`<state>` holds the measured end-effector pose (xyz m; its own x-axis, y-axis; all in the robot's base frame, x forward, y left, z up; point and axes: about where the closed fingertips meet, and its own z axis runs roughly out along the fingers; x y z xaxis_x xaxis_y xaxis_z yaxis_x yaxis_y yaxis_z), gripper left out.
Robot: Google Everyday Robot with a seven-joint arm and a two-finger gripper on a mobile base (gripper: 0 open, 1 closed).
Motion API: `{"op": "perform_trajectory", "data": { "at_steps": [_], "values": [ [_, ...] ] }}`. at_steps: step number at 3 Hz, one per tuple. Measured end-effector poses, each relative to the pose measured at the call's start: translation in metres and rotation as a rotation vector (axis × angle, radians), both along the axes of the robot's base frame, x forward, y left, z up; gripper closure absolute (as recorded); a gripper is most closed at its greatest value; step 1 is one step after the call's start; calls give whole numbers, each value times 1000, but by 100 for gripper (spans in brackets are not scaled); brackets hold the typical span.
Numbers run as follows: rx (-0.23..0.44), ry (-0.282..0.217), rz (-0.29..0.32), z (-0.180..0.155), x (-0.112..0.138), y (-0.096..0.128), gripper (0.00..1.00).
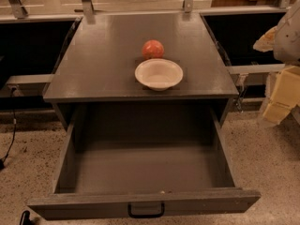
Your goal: Place apple into top drawer
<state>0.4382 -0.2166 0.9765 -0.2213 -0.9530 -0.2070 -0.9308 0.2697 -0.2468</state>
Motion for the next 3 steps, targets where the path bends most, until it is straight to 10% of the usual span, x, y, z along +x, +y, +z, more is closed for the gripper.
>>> {"op": "perform_trajectory", "data": {
  "at_steps": [2, 3],
  "values": [
    [-3, -10, -18, 2, 23, 10, 0],
    [56, -31, -16, 8, 72, 43, 0]
  ]
}}
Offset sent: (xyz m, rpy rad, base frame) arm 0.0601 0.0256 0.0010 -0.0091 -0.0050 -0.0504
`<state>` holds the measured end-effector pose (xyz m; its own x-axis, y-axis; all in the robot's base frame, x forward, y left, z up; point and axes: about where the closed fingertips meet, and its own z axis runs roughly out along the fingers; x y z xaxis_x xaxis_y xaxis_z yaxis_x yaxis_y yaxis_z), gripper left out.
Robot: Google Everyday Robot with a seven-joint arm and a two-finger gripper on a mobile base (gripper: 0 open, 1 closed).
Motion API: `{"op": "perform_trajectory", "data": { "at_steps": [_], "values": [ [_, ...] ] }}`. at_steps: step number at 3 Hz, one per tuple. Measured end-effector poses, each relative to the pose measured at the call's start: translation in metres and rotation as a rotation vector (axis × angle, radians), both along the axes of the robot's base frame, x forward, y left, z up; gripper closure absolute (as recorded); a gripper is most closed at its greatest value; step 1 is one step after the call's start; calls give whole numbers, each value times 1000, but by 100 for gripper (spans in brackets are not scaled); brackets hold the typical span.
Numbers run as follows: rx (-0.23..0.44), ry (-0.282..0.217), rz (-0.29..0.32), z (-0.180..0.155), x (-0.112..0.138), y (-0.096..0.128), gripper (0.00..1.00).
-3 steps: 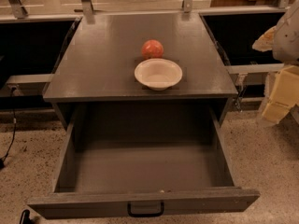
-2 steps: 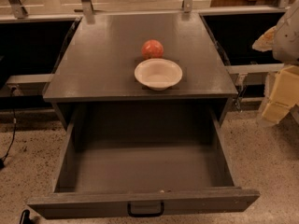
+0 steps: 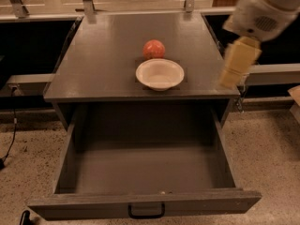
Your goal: Place apple into top drawer
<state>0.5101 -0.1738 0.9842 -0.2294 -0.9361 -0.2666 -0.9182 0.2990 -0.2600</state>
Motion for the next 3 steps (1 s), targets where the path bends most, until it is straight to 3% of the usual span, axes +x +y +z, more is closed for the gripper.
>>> {"op": "perform_trajectory", "data": {
  "at_steps": [1, 2, 3],
  "values": [
    [74, -25, 17, 14, 55, 45, 0],
    [122, 7, -63, 15, 102, 75, 0],
    [155, -1, -105, 22, 111, 83, 0]
  ]
}}
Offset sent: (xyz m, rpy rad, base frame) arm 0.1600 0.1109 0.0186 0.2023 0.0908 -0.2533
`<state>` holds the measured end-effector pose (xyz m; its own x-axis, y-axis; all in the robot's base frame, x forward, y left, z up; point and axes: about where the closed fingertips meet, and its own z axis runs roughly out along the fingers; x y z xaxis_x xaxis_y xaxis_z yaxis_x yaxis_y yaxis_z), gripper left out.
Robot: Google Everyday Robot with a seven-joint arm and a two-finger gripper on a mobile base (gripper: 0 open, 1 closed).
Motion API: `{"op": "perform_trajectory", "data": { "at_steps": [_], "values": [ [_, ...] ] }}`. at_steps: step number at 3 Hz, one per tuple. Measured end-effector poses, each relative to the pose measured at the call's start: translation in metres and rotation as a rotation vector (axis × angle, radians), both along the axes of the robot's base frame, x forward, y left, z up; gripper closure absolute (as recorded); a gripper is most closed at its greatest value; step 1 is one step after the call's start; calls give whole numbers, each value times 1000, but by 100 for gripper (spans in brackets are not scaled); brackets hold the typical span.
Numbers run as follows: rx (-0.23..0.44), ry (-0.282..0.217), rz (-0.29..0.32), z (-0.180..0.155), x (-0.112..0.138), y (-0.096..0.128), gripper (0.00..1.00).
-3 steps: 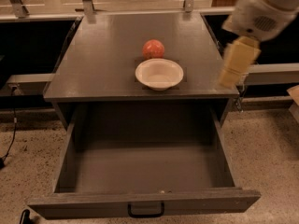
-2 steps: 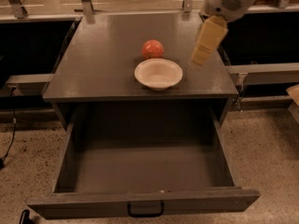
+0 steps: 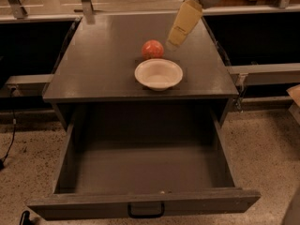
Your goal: Place apple into top drawer
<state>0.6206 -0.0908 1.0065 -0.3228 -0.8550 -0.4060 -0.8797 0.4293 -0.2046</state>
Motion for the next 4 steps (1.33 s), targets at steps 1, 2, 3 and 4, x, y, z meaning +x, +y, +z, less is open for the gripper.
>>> {"op": "perform_trajectory", "data": {
  "at_steps": [1, 2, 3, 4],
  "values": [
    [-2, -3, 7, -1, 0, 0, 0],
    [43, 9, -44, -6, 14, 8, 0],
    [133, 12, -205, -25, 47, 16, 0],
    [210, -1, -373, -46, 81, 23, 0]
  ]
}}
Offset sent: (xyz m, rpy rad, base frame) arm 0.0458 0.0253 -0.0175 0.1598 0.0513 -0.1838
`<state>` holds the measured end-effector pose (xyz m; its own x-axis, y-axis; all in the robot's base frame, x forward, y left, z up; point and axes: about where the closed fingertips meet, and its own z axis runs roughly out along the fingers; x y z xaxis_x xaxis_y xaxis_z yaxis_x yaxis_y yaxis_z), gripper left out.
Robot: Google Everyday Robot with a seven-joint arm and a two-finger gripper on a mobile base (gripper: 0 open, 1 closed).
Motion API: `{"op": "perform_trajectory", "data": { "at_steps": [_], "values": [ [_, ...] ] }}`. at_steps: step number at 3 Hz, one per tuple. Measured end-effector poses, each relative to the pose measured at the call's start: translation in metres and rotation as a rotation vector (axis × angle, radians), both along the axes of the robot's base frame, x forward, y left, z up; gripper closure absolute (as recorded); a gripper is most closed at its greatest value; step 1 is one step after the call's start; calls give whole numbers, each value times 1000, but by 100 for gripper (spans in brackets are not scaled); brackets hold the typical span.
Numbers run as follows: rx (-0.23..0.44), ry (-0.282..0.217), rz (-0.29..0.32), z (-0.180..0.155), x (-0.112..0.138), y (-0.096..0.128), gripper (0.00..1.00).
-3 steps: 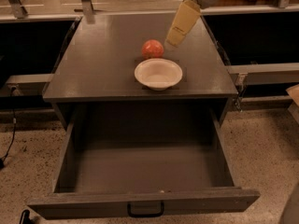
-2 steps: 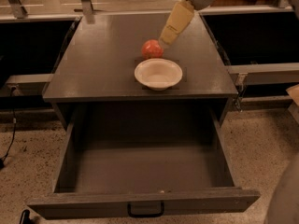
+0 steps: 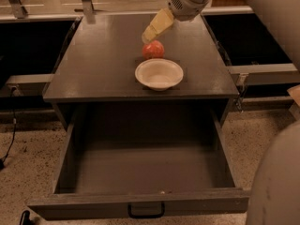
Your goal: Place apple into top drawer
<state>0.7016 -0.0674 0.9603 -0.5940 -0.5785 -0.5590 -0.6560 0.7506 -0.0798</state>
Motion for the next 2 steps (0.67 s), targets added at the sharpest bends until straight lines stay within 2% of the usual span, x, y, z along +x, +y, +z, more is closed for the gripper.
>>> {"op": "perform_trajectory", "data": {
  "at_steps": [1, 2],
  "values": [
    [36, 28, -149, -22, 27, 4, 0],
    [67, 59, -260, -40, 44, 6, 0]
  ]
}}
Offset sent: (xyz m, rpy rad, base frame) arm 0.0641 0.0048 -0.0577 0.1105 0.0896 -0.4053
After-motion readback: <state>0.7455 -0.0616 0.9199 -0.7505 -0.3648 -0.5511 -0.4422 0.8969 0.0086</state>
